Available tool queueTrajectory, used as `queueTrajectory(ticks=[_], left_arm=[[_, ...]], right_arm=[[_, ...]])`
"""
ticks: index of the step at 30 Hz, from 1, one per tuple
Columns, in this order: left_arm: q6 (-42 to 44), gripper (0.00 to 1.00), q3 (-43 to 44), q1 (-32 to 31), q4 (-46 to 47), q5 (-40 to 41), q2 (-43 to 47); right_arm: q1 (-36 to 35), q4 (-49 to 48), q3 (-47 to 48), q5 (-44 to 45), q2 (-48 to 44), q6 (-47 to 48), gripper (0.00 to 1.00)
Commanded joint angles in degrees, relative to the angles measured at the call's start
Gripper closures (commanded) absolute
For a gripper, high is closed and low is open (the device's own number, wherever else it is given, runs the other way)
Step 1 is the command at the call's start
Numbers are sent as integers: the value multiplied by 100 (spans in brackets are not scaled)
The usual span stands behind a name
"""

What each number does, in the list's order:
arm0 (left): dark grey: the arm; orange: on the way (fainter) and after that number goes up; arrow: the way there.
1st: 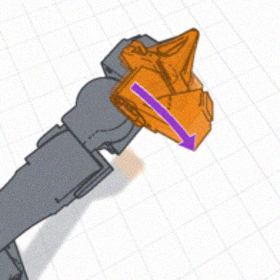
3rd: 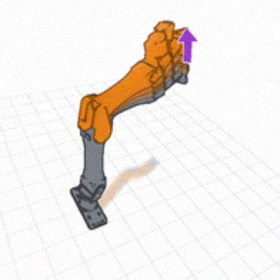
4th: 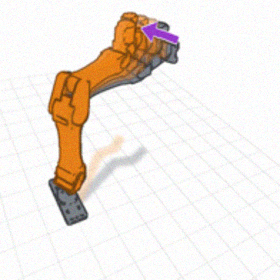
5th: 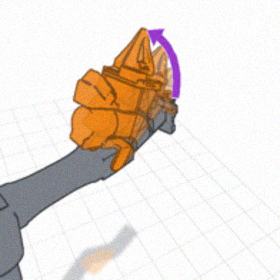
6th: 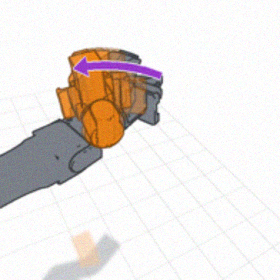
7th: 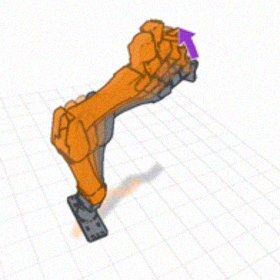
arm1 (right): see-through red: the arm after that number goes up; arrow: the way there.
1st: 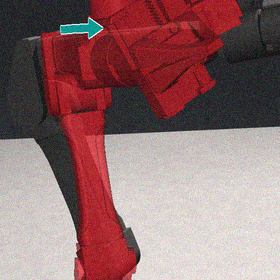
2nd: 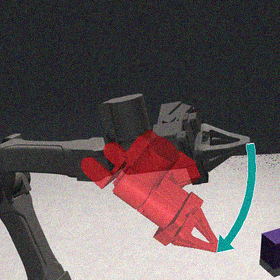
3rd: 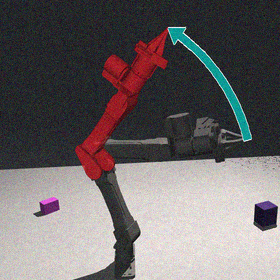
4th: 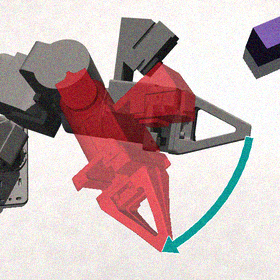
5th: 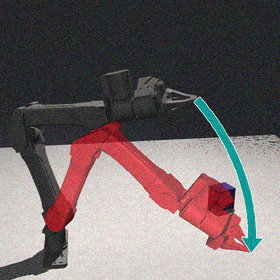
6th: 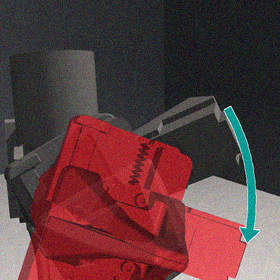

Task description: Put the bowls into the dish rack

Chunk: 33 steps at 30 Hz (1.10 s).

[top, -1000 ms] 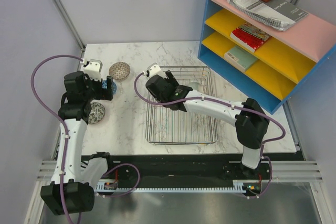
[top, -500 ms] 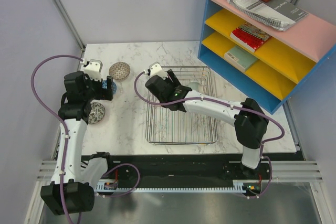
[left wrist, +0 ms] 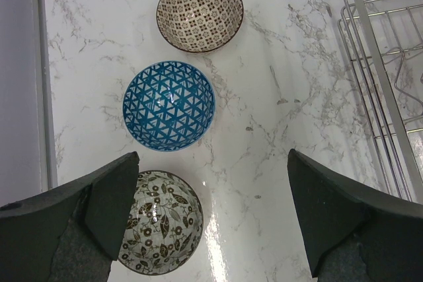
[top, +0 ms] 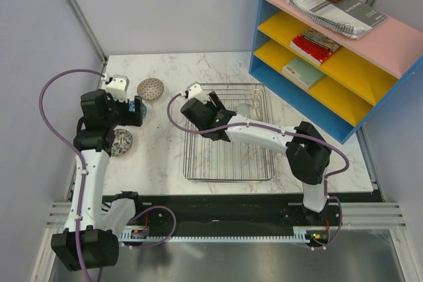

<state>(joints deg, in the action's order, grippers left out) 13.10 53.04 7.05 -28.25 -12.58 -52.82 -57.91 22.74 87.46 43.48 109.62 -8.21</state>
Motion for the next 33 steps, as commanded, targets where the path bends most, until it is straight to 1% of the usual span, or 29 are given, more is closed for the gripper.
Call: queueTrajectory(ticks=[1, 17, 18, 19, 20, 21, 22, 24, 25, 27, 28, 30, 31, 33], left_arm=[[-36, 0, -30, 33, 21, -140, 35], [-18, 0, -30, 33, 4, -210, 0], [-10, 0, -30, 25, -5, -210, 0], [-18, 0, -39, 25, -5, -219, 0], [-18, 0, -30, 33, 4, -219, -9], [-18, 0, -39, 25, -5, -227, -9], [-18, 0, -39, 33, 4, -227, -1], [-18, 0, -30, 33, 4, -227, -9], [-18, 0, -30, 33, -5, -227, -1], [-18, 0, -39, 33, -14, -227, -9], [-18, 0, -39, 33, -5, -227, -1], [-10, 0, -39, 33, -23, -227, 8], [-18, 0, -39, 33, -23, -227, 0], [-10, 0, -39, 33, -14, -236, 0]], right_arm=[[-27, -209, 219, 196, 24, -84, 100], [-36, -95, 535, 143, 463, -128, 100], [-27, -86, 553, 143, 481, -128, 98], [-27, -68, 570, 134, 498, -128, 95], [-27, -33, 614, 125, 533, -120, 86], [-27, -24, 632, 99, 542, -111, 79], [-27, -16, 658, 81, 569, -102, 64], [-27, 28, 685, 38, 578, -102, 53], [-27, 46, 693, 37, 586, -93, 45], [-36, 46, 702, 29, 604, -76, 39], [-36, 64, 711, 29, 604, -76, 34], [-36, 64, 728, 29, 604, -67, 29], [-45, 72, 737, 72, 613, -58, 24], [-80, 81, 737, 108, 613, 3, 18]])
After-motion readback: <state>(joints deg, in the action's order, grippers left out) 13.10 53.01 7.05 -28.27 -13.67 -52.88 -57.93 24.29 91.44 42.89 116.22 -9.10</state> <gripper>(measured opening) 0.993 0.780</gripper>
